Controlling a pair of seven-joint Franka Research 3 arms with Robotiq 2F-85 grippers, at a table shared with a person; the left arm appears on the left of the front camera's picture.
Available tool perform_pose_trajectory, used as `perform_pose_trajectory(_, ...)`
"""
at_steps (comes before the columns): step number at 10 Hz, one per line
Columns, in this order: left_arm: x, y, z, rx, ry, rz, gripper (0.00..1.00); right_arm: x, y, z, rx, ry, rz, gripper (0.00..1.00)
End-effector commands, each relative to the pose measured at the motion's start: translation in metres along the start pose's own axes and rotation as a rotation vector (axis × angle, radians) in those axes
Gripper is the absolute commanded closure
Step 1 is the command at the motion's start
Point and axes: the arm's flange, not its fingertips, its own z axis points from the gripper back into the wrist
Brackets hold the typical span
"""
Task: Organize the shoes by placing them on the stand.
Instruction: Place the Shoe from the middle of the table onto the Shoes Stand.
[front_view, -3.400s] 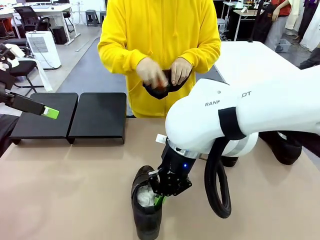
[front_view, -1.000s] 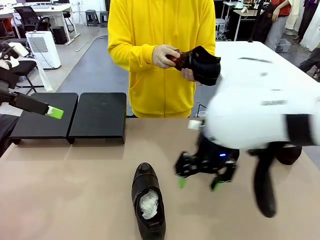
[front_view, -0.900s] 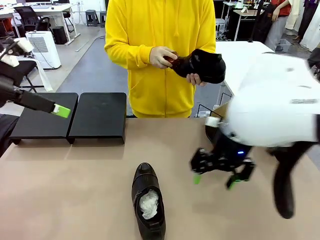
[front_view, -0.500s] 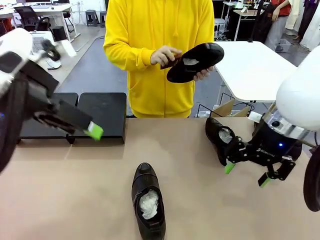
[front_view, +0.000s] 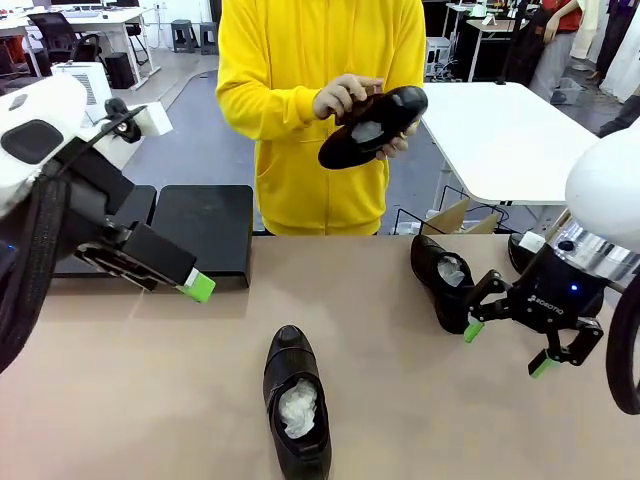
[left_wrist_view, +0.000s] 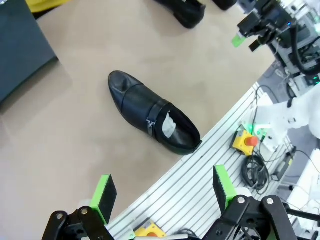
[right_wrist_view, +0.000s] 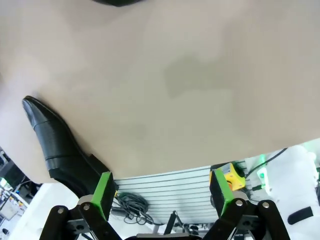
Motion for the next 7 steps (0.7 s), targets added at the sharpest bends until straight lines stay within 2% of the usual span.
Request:
perform_pose_trajectory(1,-0.01,-0.027,-0.026,0.056,0.031,0.044,0.0,-0.003,0.003,0.002,-0.003,-0.014,0.024,0.0)
perform_pose_trajectory(3,-0.02,-0.085,-0.078,0.168,0.144,0.202,0.0,-0.003,0.003,0.002,-0.003,-0.014,0.024,0.0)
perform_pose_trajectory(6,-0.009,-0.125,-0.13,0.309,0.244,0.331,0.0,-0.003,0.003,0.002,-0.003,-0.014,0.024,0.0)
perform_pose_trajectory(7,-0.005,-0.136,-0.15,0.354,0.25,0.356,0.0,-0.003,0.003,0.002,-0.003,-0.014,0.024,0.0)
